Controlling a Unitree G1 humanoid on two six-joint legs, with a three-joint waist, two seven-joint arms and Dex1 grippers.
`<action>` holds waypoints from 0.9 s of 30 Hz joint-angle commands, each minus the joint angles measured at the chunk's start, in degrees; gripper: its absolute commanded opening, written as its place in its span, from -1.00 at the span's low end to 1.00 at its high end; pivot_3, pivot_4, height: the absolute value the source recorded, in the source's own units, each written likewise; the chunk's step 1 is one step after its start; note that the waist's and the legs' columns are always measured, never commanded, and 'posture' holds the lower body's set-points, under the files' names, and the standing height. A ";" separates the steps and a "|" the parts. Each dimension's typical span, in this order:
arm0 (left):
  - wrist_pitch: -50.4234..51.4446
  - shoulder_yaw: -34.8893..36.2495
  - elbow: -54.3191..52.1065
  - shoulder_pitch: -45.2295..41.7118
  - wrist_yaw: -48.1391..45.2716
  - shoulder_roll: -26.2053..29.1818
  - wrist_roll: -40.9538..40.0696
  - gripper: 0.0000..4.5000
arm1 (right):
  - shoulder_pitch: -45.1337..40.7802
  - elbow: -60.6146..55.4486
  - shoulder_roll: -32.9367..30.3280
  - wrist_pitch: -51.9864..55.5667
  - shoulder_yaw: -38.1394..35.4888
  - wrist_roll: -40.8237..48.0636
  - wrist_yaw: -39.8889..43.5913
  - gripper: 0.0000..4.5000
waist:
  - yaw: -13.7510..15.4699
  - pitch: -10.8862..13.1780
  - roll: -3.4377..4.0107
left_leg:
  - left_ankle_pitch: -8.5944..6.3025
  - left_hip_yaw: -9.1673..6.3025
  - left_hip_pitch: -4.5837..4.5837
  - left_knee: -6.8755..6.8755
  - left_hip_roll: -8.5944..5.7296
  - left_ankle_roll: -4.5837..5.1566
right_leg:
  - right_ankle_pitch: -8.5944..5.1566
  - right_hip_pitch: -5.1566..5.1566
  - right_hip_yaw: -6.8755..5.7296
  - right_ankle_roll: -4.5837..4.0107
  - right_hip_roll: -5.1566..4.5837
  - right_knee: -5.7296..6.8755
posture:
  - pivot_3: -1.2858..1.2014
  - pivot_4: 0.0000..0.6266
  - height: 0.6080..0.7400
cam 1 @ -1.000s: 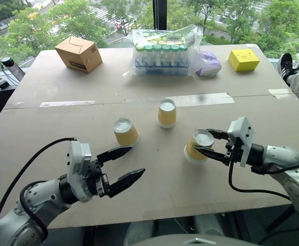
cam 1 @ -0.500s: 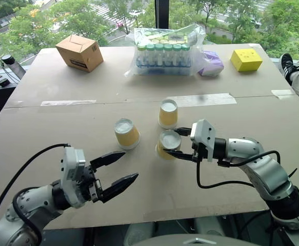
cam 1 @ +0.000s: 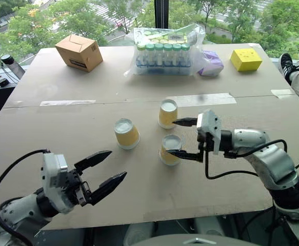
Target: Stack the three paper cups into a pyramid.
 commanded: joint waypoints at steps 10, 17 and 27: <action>0.07 9.37 3.74 1.10 -8.84 3.16 -4.71 1.00 | -15.92 29.75 9.51 -5.33 6.26 -11.13 -3.08 0.99 | -0.42 0.00 -0.01 | 0.01 0.17 0.01 -0.02 0.07 -0.02 | 0.04 -0.06 0.01 -0.08 0.16 0.04 | 0.03 -0.52 1.00; 1.43 11.36 2.84 1.31 -8.16 3.34 -5.57 1.00 | -21.07 38.87 14.10 -9.33 5.61 -14.27 -2.63 0.99 | -0.98 0.01 0.02 | 0.00 0.13 -0.11 -0.06 0.02 -0.02 | 0.04 -0.24 -0.06 -0.08 -0.01 0.00 | 0.03 -0.52 1.00; 2.34 11.61 0.78 2.02 -5.36 1.39 -6.34 1.00 | -26.01 51.35 20.38 -10.78 3.15 -15.29 -5.18 0.99 | -1.60 0.04 0.07 | 0.00 0.11 -0.08 -0.06 0.06 -0.03 | 0.05 -0.26 -0.09 -0.09 0.04 0.08 | 0.03 -0.52 1.00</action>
